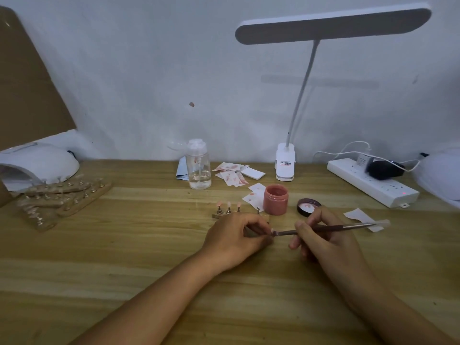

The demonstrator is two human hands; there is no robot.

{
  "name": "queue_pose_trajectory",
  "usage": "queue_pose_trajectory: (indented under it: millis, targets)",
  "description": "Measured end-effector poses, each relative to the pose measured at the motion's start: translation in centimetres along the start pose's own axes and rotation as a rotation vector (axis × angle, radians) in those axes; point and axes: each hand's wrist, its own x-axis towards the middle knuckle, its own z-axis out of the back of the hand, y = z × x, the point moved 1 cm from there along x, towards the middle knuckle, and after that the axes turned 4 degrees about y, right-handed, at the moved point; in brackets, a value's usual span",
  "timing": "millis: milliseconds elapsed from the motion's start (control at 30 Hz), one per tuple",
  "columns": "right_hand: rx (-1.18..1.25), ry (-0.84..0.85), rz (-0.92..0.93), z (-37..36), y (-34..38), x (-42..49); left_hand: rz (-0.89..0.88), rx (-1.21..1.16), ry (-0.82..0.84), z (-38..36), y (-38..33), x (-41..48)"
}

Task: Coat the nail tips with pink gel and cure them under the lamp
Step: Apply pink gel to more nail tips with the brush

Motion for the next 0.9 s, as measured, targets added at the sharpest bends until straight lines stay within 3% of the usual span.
queue_pose_trajectory:
  millis: [133,267,400,600,733,900]
  targets:
    - [0.017,-0.058,0.010,0.32,0.03,0.00,-0.016,-0.010,0.001,-0.01,-0.08,-0.10]
    - [0.013,0.001,0.014,-0.09,0.24,-0.05,-0.016,-0.023,-0.003,0.02,0.00,0.06]
    - [0.033,-0.082,-0.035,0.46,-0.17,0.13,-0.029,-0.042,0.001,0.04,-0.10,-0.16]
    - [0.014,0.028,0.005,-0.07,0.33,-0.09,-0.027,-0.017,-0.016,0.00,0.04,-0.05]
    - [0.042,-0.040,-0.018,0.36,0.05,0.18,-0.060,-0.001,-0.020,-0.08,0.03,-0.15]
    - [0.011,0.019,-0.008,0.00,0.14,0.09,-0.086,0.041,-0.033,-0.08,0.01,-0.13]
